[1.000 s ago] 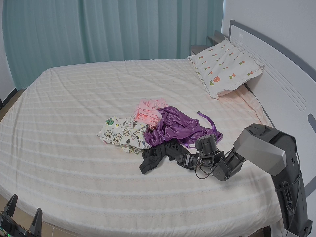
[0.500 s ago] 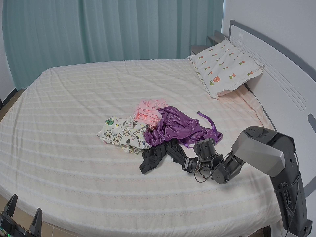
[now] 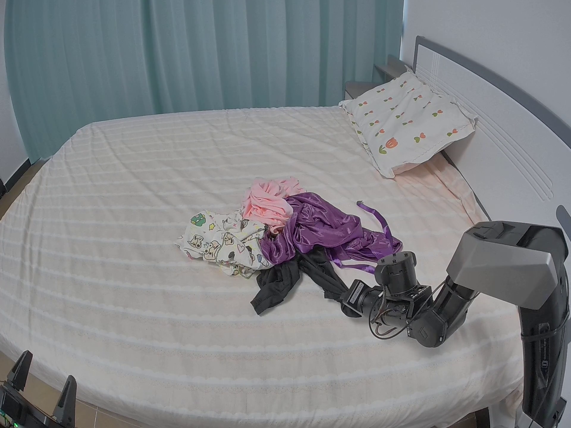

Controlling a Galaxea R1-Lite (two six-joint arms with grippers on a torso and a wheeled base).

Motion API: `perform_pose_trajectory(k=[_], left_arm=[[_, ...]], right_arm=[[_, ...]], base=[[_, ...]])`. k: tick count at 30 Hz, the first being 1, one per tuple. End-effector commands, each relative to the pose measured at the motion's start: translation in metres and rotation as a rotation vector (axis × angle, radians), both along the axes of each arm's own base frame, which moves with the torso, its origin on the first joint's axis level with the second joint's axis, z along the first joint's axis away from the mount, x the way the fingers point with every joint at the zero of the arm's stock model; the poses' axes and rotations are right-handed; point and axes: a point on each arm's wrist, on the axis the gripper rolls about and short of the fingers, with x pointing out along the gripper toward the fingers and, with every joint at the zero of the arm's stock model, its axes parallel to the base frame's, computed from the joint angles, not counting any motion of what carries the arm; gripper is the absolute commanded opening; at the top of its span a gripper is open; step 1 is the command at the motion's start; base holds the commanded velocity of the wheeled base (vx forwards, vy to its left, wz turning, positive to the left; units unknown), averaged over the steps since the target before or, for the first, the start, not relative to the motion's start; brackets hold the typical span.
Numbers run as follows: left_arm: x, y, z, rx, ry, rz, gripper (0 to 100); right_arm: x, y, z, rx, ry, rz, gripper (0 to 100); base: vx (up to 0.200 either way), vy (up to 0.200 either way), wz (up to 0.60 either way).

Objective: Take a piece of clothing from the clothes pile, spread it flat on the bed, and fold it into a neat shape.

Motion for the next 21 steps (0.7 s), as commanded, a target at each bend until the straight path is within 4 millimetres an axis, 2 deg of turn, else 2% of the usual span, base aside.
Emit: perform_pose_trajectory(k=[1,13,14,15,16,18,21], left_arm=[[0.0,0.0,-0.005,0.002,0.0,-0.001,100],[-0.001,0.0,-0.002,0.026,-0.018,-0.021,100],[-0.007,0.0,0.036,-0.011,-0.119,-0.032,100],[-0.008,-0.001,0.061,-0.052,-0.145,-0.037,100],[-0.004,-0.001,0.07,-0.071,-0.122,-0.044,100],[0.006,-0.001,0.074,-0.053,-0.069,-0.071,100],[0.026,-0.003,0.066,-0.026,0.093,-0.158,100]], right_arm=[[-0.006,-0.001,0.014,0.039,-0.018,-0.009,0],[-0.012,-0.001,0.016,0.072,-0.053,-0.002,0],[-0.013,0.001,0.015,0.075,-0.057,0.002,0],[-0.013,0.001,0.015,0.074,-0.056,0.002,0],[-0.013,0.001,0.015,0.075,-0.055,0.005,0],[-0.014,0.002,0.015,0.075,-0.057,0.005,0],[-0.014,0.002,0.015,0.075,-0.055,0.004,0]], base=[[0.0,0.0,0.0],[0.0,0.0,0.0],[0.0,0.0,0.0],[0.0,0.0,0.0],[0.0,0.0,0.0],[0.0,0.0,0.0],[0.0,0.0,0.0]])
